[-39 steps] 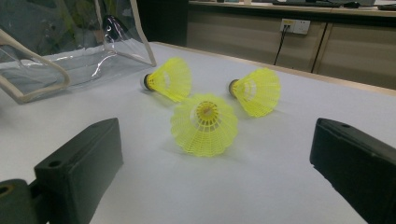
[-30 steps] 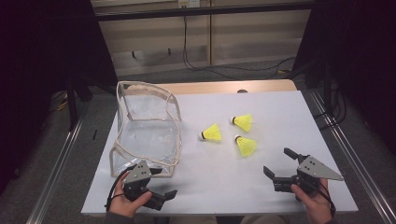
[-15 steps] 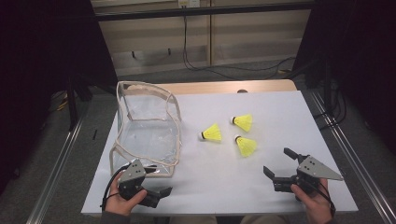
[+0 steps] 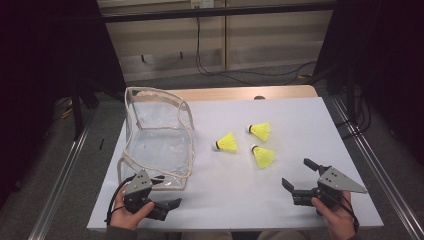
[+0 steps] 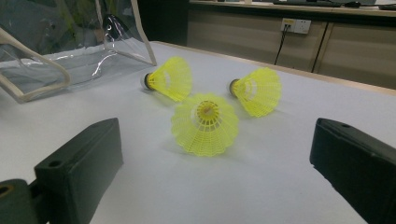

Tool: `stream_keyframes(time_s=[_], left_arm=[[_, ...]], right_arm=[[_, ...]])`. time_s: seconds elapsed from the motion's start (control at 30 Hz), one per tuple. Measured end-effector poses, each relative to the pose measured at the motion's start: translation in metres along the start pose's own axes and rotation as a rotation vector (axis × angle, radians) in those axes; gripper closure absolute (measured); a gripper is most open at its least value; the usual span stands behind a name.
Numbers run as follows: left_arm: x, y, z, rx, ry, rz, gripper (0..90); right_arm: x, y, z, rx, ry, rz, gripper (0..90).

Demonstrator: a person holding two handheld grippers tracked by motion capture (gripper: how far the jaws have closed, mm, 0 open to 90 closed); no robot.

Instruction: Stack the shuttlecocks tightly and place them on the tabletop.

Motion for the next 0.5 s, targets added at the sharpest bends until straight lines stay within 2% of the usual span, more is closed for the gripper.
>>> stream_keyframes(time_s=[0.5], left_arm=[[-0.0051,0.0023,0.0035,0.009,0.017,-0.020,4.2]], right_arm=[[-0.0004,-0.0004,0.0001,-0.001,0.001,-0.002,1.6]])
Point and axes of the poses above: each handheld gripper's, and its own axes: y roughly backward along the jaws, z roughly out of its underside, x roughly to its right, the point moved 1 cm from there along -y, roughly forward along the jaws, and after that the axes turned 13 degrees about -y, right-handed, at the moved point
